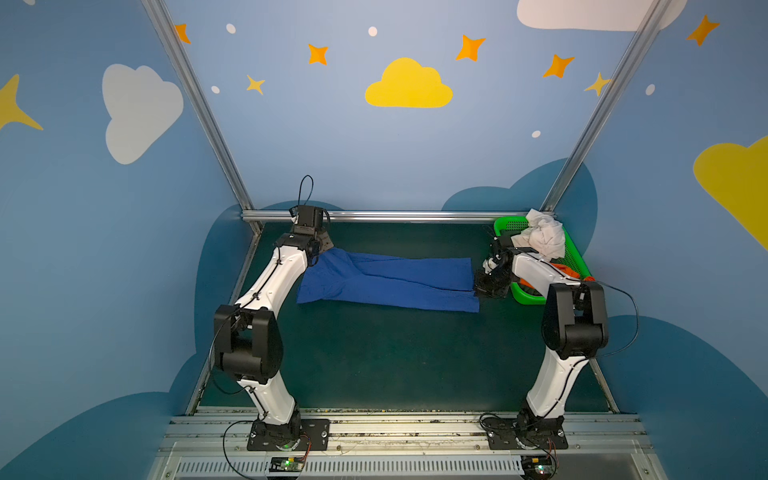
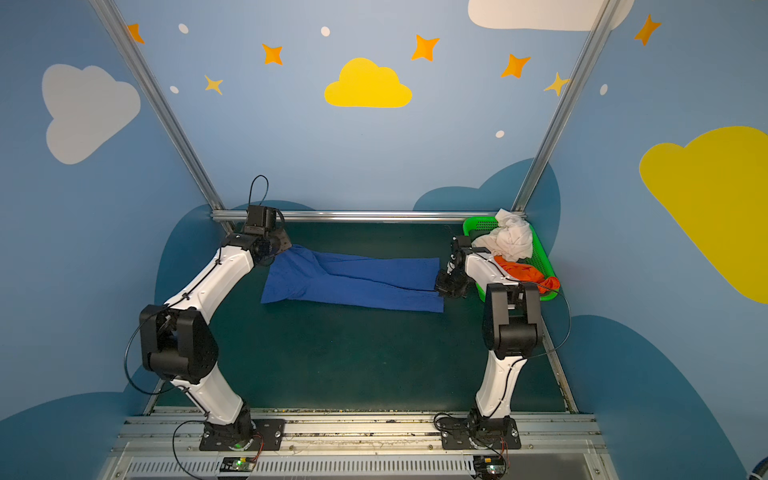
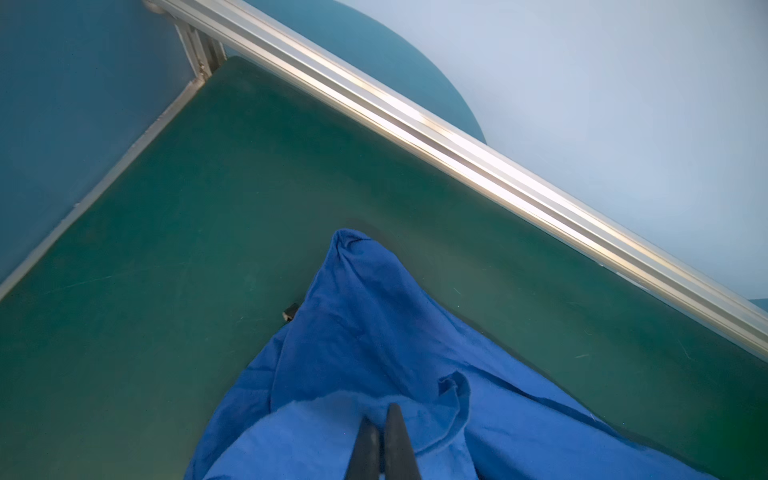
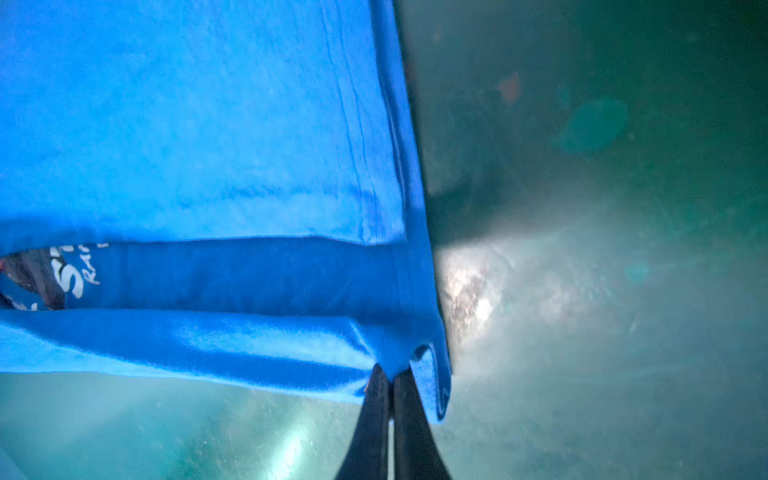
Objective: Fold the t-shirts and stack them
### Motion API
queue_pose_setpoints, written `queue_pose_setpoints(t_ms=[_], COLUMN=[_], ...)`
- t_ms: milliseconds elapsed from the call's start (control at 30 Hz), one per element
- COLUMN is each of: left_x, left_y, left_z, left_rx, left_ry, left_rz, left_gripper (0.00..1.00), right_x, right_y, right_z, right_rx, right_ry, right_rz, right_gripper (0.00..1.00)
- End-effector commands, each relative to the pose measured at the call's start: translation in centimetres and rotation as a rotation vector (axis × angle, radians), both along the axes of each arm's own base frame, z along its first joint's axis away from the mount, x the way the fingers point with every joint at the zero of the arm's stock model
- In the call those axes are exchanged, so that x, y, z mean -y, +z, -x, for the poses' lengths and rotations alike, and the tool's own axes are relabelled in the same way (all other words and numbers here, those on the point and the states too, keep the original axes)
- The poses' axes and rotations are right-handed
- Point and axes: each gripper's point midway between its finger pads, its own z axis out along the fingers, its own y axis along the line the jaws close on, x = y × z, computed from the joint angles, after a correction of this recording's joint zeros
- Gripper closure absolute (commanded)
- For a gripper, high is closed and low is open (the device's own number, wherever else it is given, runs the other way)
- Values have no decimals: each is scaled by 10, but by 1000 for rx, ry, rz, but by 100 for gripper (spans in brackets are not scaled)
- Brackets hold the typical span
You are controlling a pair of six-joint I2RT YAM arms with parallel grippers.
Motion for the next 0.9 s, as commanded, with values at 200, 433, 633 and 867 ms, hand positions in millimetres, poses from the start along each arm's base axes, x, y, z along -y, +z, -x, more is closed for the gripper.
queue_pose_setpoints(t_ms=[200,433,633,867], left_x=[6,-4,-12,-22], left_y=[-43,-65,-79,-93], left_z=[-33,-51,-61,-63], left_rx=[-66,-49,-45,-132], left_ry=[-89,-70,-28,21], left_rz=[-11,-1,24,15], left_gripper=[95,95,87,69], right_x=[1,4,7,9], right_y=[-11,-13,-12,-8], right_z=[-12,-20,-27,-31], right_rx=[-44,-48,-44,-54], right_ry=[17,12,6,12], right_rz=[6,27,54,73], right_gripper=[100,100,97,77])
